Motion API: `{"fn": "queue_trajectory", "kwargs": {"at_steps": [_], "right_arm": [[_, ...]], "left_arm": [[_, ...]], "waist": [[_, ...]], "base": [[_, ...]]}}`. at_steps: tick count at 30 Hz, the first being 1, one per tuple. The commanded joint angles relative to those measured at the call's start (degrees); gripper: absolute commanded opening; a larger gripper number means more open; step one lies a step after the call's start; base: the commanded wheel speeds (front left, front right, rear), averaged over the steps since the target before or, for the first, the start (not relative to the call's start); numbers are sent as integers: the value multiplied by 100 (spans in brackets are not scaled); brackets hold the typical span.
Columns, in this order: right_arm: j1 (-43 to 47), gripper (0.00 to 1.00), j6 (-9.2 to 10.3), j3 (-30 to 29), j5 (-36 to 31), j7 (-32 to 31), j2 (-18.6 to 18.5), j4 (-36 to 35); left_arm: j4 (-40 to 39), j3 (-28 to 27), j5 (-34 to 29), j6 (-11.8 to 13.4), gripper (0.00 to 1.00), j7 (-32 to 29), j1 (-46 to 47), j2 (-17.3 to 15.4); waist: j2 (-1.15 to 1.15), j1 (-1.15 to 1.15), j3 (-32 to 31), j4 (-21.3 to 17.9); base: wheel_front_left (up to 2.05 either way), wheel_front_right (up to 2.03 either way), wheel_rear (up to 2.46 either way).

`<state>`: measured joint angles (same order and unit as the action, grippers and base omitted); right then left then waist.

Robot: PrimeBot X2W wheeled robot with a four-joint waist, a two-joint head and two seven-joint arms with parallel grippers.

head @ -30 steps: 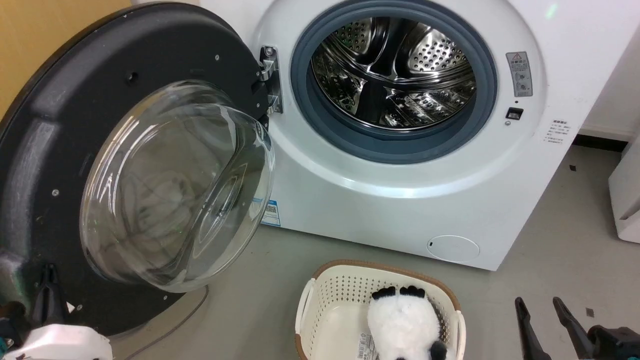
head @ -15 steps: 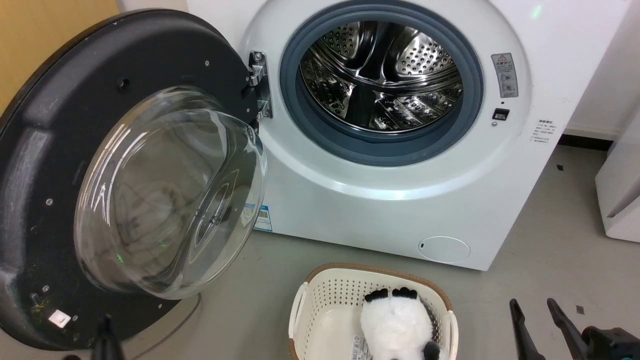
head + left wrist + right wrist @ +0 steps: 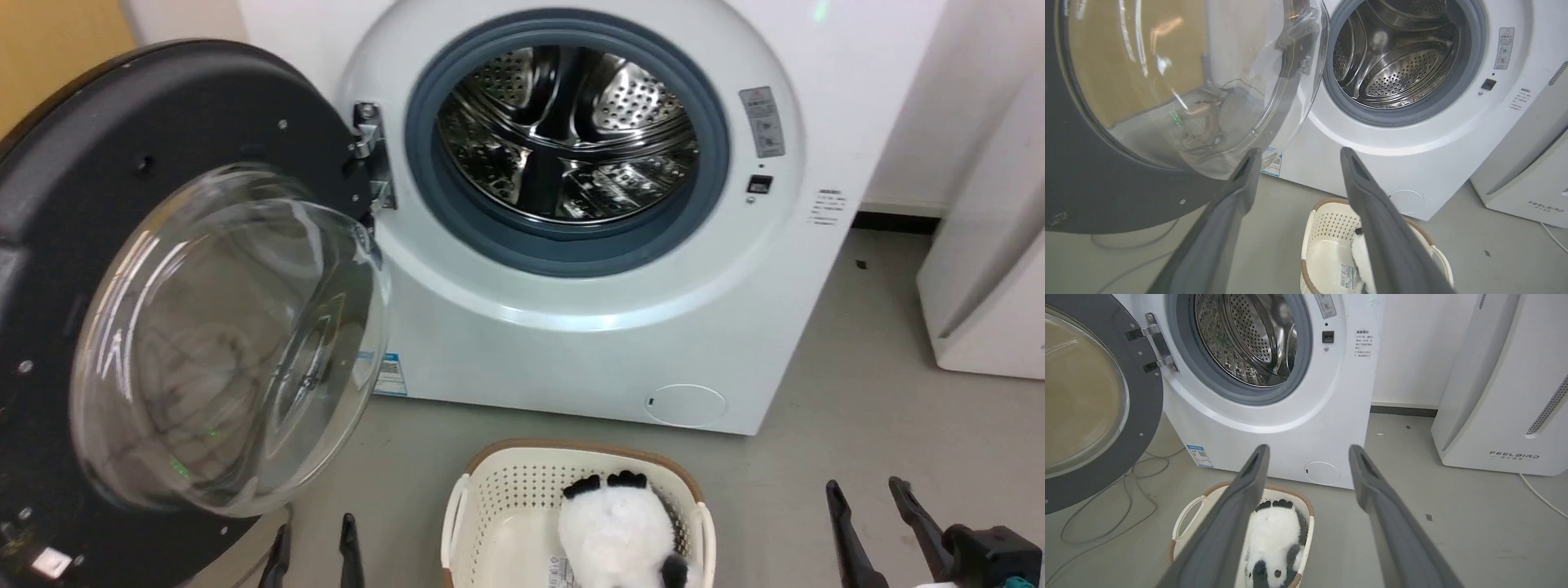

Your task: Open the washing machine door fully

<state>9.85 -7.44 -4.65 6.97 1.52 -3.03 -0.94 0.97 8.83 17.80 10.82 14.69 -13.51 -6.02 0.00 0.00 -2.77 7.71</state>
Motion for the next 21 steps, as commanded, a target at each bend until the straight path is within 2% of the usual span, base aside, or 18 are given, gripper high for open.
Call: {"fn": "queue_trajectory", "kwargs": {"at_steps": [1, 6, 13, 21], "right_arm": [[-35, 100, -5, 10, -48, -21, 15, -49], [-44, 100, -5, 83, -187, -111, 15, -211], [12, 100, -5, 155, -222, -195, 15, -387], [78, 100, -5, 190, -181, -184, 15, -404]], "left_arm": [[25, 20, -36, -39, 100, 30, 122, 9], [301, 206, -206, -157, 100, 24, 432, -87], [538, 174, -326, -144, 100, 18, 697, -279], [551, 146, -300, -130, 100, -28, 681, -402]], "waist": [[0, 0, -6, -101], [0, 0, 6, -411], [0, 0, 40, -756], [0, 0, 66, -871]], "base": [[0, 0, 0], [0, 0, 0], [0, 0, 0], [0, 0, 0]]}}
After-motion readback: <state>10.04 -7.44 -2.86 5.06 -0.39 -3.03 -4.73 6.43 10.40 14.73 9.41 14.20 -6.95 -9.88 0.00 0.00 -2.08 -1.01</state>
